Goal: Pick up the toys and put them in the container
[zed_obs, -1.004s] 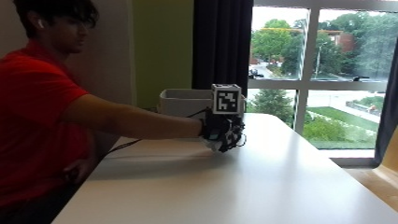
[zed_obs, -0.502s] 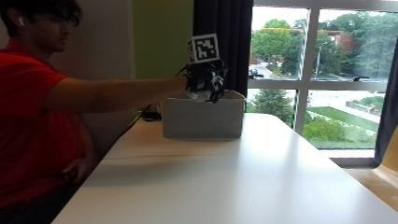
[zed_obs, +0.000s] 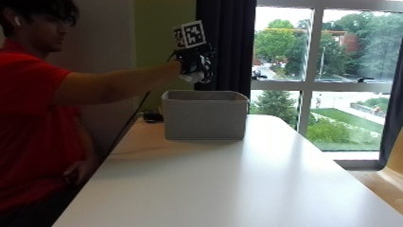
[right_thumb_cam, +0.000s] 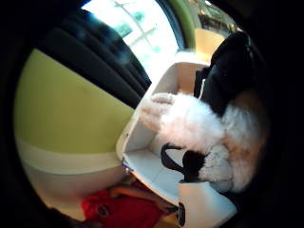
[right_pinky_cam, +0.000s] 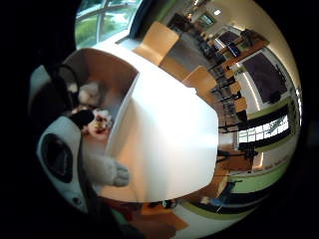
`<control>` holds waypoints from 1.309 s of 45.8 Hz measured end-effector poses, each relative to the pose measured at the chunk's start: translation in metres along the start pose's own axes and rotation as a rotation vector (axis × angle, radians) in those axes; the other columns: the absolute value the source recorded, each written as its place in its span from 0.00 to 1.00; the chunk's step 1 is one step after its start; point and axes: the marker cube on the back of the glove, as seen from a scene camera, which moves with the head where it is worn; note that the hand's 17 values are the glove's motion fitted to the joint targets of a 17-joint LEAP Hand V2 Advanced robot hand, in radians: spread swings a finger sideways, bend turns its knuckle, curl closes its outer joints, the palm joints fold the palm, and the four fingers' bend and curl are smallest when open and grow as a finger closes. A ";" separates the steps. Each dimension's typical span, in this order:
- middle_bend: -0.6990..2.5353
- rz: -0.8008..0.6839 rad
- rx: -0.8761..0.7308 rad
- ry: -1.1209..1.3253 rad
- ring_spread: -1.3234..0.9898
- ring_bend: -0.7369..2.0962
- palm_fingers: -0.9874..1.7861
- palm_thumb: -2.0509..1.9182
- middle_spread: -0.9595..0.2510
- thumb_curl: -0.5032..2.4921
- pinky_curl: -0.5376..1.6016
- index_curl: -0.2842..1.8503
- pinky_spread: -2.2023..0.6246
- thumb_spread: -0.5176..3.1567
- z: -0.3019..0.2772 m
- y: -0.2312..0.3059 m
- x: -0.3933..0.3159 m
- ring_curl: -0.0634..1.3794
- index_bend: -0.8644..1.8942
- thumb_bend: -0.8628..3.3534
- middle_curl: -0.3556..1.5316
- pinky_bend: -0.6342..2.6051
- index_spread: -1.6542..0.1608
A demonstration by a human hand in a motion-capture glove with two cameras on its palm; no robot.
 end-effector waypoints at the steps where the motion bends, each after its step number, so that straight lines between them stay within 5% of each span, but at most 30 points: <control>1: 0.39 -0.004 -0.010 -0.003 0.38 0.59 0.73 0.66 0.40 0.51 0.43 0.58 0.61 0.28 0.001 -0.001 -0.003 0.35 0.50 0.22 0.51 0.48 0.65; 7: 0.34 -0.047 -0.183 -0.002 0.38 0.58 0.67 0.66 0.40 0.52 0.44 0.58 0.62 0.30 0.019 0.001 -0.012 0.34 0.47 0.22 0.48 0.50 0.63; 12: 0.29 -0.086 -0.293 -0.032 0.43 0.53 0.49 0.63 0.49 0.50 0.46 0.57 0.65 0.35 0.034 0.006 -0.012 0.32 0.40 0.20 0.46 0.54 0.63; 22: 0.27 -0.083 -0.291 -0.108 0.52 0.40 0.29 0.52 0.66 0.42 0.43 0.50 0.74 0.43 0.041 0.025 0.016 0.23 0.38 0.18 0.43 0.49 0.63; 33: 0.26 0.104 -0.111 -0.140 0.55 0.36 0.33 0.50 0.70 0.36 0.40 0.45 0.78 0.46 0.035 0.077 0.108 0.21 0.38 0.19 0.40 0.44 0.65; 56: 0.26 0.330 -0.255 0.114 0.54 0.33 0.34 0.51 0.69 0.30 0.39 0.41 0.79 0.48 0.106 0.206 0.231 0.22 0.39 0.20 0.37 0.41 0.67; 60: 0.26 0.344 -0.240 0.001 0.54 0.33 0.34 0.51 0.69 0.29 0.39 0.41 0.79 0.48 0.107 0.215 0.222 0.22 0.39 0.20 0.36 0.41 0.67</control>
